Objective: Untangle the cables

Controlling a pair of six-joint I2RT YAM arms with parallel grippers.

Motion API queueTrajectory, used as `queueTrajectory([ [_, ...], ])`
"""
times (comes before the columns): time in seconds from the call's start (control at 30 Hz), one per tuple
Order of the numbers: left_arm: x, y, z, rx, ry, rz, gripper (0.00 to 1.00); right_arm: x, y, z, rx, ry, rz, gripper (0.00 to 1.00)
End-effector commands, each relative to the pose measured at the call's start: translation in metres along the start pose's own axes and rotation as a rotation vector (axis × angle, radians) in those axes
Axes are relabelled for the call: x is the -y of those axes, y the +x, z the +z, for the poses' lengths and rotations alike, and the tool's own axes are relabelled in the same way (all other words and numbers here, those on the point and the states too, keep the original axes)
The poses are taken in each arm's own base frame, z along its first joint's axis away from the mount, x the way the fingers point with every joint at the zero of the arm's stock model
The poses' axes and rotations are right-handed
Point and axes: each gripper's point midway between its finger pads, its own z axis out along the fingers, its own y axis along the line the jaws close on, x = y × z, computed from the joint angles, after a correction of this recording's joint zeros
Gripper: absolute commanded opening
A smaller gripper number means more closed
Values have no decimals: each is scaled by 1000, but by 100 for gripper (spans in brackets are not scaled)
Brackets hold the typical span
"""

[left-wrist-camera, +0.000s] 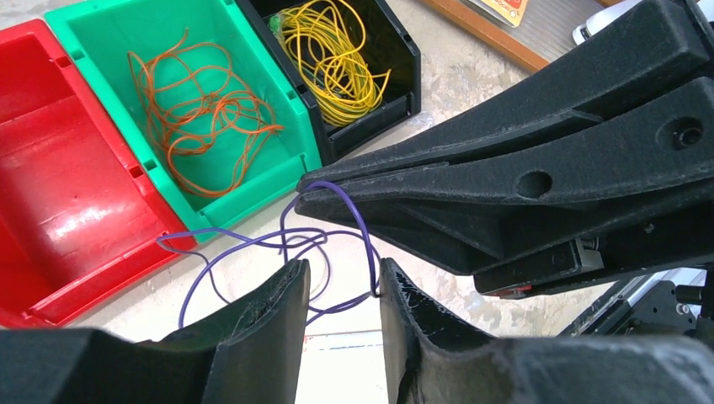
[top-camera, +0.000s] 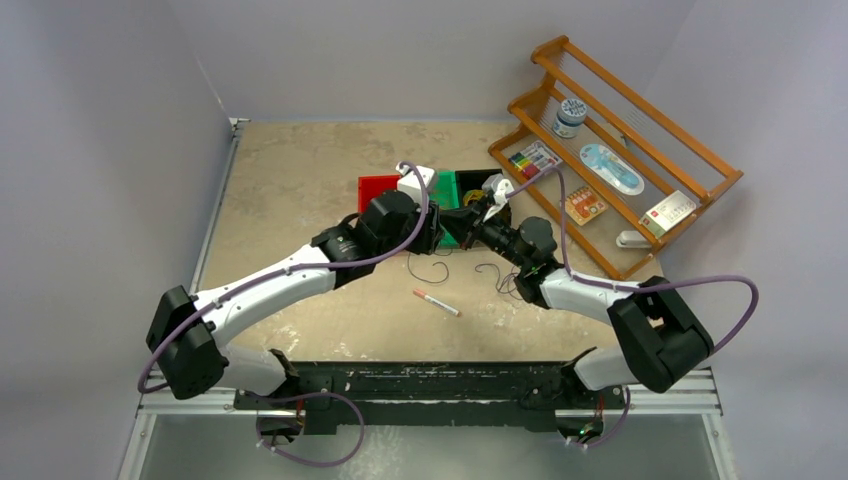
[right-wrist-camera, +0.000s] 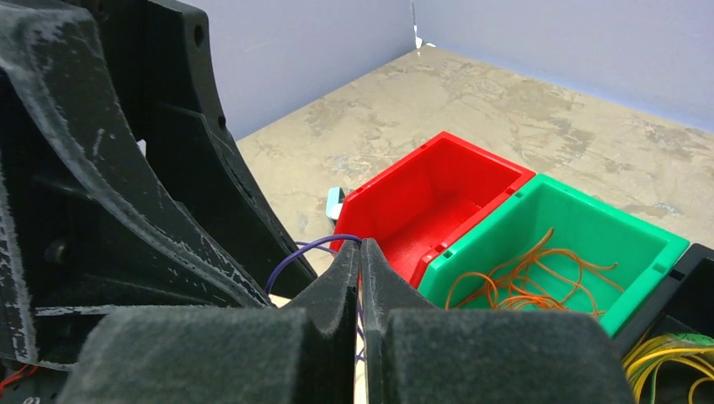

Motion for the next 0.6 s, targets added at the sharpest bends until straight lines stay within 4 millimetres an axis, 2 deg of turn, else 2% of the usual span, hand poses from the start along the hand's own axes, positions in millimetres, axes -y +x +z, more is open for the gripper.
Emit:
queueTrajectory([
  [0.0, 19, -26, 0, 74, 67, -29, 32, -9, -24, 0, 69, -23, -24, 0],
  [0.2, 15, -25, -3, 75, 52, -31, 0, -6, -22, -1, 66, -1, -16, 0],
  [0.37, -4, -40, -25, 122, -40, -17, 0, -3, -21, -6, 73, 26, -5, 1],
  [0.4, -5, -44, -30, 133, -51, -14, 0, -3, -22, -7, 75, 26, -4, 7],
  [0.5, -7, -55, -43, 158, -59, -9, 0, -7, -23, -7, 80, 4, -16, 33],
  [0.57, -7, -60, -49, 168, -59, -6, 0, -11, -27, -6, 91, -15, -25, 44],
])
